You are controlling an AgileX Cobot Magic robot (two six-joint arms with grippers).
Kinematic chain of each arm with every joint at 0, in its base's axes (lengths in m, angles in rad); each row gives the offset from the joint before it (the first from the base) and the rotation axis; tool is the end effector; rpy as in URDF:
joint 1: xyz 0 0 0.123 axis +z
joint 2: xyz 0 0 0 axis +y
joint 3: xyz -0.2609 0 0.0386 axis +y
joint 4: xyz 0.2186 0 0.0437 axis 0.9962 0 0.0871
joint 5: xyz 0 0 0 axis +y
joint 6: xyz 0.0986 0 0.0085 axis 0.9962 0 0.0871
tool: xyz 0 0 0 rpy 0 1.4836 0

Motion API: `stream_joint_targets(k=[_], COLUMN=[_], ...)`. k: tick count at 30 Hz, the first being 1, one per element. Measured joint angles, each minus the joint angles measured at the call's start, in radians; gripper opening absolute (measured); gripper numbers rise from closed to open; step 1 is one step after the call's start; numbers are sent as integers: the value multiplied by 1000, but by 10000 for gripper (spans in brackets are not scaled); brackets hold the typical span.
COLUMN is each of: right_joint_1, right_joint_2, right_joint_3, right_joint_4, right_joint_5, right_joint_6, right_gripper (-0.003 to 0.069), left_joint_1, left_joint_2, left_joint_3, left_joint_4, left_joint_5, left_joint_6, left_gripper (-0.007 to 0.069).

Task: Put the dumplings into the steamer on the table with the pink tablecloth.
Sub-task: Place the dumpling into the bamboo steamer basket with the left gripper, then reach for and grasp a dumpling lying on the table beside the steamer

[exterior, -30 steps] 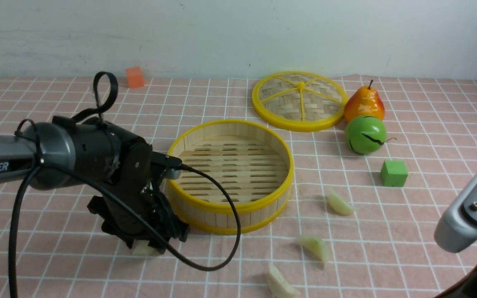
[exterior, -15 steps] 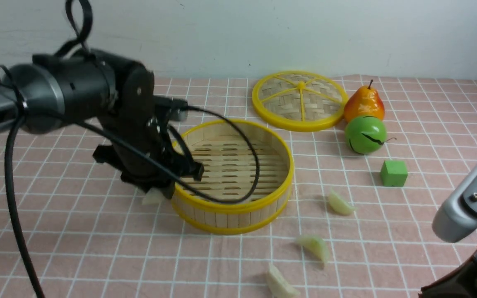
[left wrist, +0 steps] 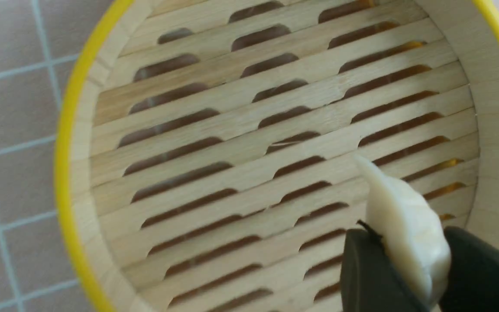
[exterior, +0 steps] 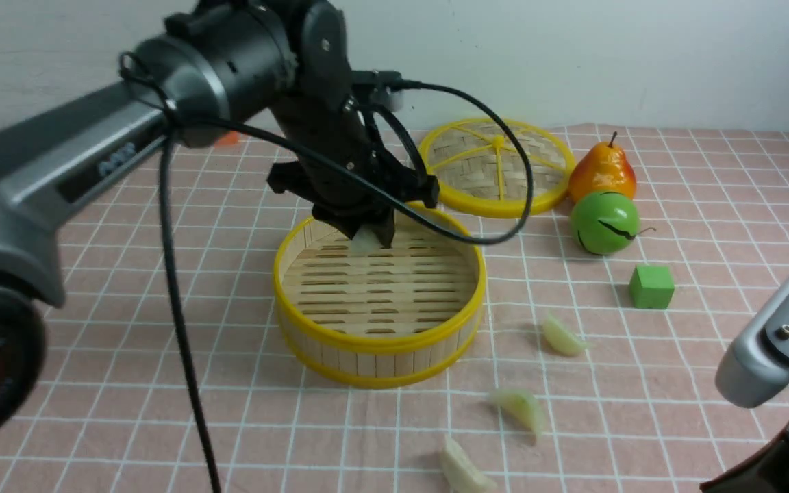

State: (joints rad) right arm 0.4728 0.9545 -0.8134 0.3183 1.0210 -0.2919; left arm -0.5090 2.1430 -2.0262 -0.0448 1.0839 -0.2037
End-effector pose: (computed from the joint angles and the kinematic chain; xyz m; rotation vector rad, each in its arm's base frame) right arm 0.1219 0.0921 0.2879 -0.8633 2.4946 0.4754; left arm 0.3819 -0.2176 0.2506 0.3971 2.6858 -0.2770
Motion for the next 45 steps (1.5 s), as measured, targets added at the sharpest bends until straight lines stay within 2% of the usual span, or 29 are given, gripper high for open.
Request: stream_joint_targets(k=[4,7,14,19,24,30,36,43,45], right_joint_1=[0,0,0,0,0,0,0,0,0], right_joint_2=[0,1,1,1,1,1,1,1,6], right_joint_3=[0,0,0,0,0,0,0,0,-1], right_joint_4=[0,0,0,0,0,0,-8,-8,-8], right_joint_5=[15,34,51,57,59,44,-4,-51,-53], right_joint_6=[21,23,23,23,24,24,24,24,19], right_gripper=[42,43,52,55,57,64,65,69,71], left_joint_1=[-25,-25,-23,-23,-23,-23,-23,-23,-23], left_joint_2=[88,166,246,263,250,118,-60,-286,-368], left_joint_3=[-76,-147,-179,-184,-199,-277,-283,-153,-60], left_joint_4=[27,45,67,71,72,76,77,61,57], left_joint_5=[-9,-35,-75,-92,-44,119,162,162,162], left_joint_6=[-22,-94,-174,-182,-180,-116,-50,-32,-30], left_gripper=[195,195,207,346,427,446,446,433,400])
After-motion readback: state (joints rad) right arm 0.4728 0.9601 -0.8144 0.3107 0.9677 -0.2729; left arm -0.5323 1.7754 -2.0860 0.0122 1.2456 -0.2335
